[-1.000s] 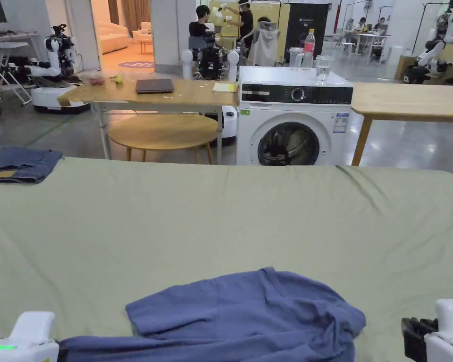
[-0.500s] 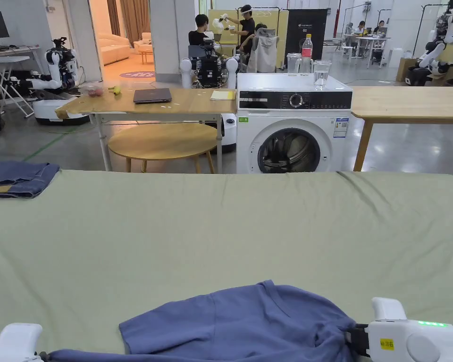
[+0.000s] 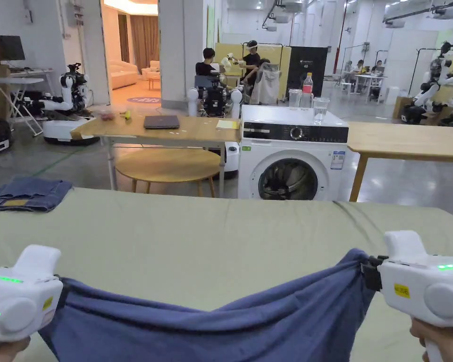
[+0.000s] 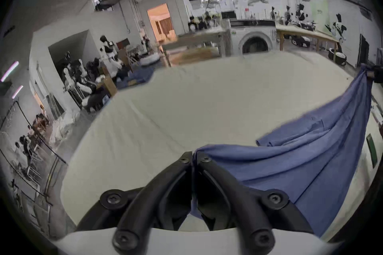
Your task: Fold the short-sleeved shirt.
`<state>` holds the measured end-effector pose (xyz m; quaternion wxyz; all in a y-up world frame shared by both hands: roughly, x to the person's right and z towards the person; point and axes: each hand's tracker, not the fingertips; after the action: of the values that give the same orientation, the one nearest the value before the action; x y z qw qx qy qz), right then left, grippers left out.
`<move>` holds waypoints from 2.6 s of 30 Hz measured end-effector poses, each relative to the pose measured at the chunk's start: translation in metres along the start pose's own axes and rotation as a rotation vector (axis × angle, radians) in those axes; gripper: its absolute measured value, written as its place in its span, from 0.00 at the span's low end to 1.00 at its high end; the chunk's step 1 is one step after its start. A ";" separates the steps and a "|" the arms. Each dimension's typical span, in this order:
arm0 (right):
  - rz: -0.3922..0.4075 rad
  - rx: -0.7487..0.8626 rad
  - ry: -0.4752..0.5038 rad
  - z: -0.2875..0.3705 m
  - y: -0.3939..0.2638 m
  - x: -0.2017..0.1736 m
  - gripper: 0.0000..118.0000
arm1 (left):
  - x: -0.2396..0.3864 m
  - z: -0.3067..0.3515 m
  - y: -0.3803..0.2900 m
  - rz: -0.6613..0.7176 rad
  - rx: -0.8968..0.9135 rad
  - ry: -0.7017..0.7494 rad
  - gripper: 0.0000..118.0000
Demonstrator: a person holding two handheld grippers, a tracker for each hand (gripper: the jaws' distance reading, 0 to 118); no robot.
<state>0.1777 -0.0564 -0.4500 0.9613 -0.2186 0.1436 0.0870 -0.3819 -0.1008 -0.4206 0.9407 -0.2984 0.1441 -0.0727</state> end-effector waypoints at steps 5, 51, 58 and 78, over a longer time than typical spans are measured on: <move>0.036 0.209 -0.134 0.037 0.082 -0.004 0.02 | -0.020 0.038 0.080 -0.011 0.159 0.068 0.00; -0.083 -0.217 -0.098 0.067 -0.195 -0.064 0.02 | 0.014 0.033 -0.176 0.306 -0.235 -0.177 0.00; -0.062 -0.131 -0.047 0.091 -0.170 -0.093 0.93 | 0.024 0.082 -0.169 0.226 -0.043 -0.147 0.93; -0.029 0.251 0.104 0.091 -0.075 -0.182 0.00 | -0.029 0.096 -0.136 0.202 0.018 -0.129 0.00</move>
<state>0.0446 -0.1021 -0.2843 0.9734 -0.1031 0.1998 0.0430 -0.3855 -0.1524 -0.2598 0.9532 -0.2778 0.1121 0.0404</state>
